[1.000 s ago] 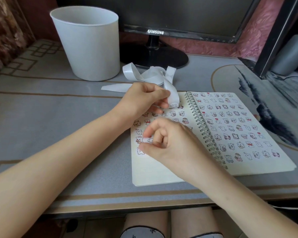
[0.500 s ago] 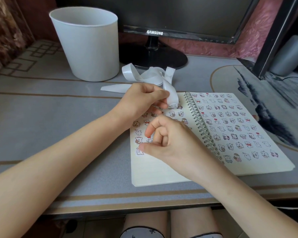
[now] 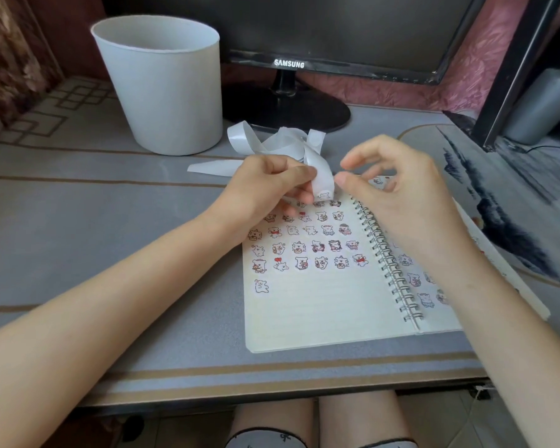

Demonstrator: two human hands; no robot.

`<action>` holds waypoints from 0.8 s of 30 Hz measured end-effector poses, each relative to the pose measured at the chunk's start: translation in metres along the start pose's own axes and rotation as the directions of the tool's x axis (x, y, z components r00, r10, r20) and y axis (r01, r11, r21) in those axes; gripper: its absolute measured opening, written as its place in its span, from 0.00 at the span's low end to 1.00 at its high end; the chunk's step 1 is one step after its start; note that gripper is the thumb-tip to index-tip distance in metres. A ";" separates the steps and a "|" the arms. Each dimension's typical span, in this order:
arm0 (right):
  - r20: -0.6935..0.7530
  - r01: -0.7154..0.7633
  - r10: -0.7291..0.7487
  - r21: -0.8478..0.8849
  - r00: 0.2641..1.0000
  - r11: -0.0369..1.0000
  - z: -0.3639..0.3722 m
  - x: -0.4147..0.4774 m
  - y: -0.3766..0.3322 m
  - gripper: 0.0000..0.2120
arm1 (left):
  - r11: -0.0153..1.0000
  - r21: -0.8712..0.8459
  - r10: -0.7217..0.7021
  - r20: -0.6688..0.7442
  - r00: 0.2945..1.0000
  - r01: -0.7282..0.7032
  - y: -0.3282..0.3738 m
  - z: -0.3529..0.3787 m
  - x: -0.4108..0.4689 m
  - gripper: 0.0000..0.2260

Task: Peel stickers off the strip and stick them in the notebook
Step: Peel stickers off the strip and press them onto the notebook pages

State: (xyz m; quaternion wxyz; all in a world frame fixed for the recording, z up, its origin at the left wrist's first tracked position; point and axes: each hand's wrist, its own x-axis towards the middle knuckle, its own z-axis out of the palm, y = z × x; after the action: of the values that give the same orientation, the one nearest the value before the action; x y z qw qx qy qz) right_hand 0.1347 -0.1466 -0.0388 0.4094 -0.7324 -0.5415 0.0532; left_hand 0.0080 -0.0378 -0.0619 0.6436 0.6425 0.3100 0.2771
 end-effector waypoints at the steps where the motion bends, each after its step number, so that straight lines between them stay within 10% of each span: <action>1: 0.009 -0.009 0.009 0.006 1.000 1.000 0.001 0.002 0.005 0.04 | 1.000 0.008 0.007 -0.009 1.000 -0.007 0.000 0.000 0.000 0.06; 24: -0.023 0.022 -0.017 0.212 1.000 0.977 0.012 0.000 0.013 0.05 | 0.998 0.025 0.048 0.082 0.995 -0.050 0.002 0.002 -0.003 0.06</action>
State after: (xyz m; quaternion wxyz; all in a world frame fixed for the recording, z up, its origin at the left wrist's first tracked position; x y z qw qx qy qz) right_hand 0.1380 -0.1416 -0.0552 0.4916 -0.6796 -0.5354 0.0989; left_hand 0.0076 -0.0408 -0.0600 0.6398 0.6694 0.2715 0.2624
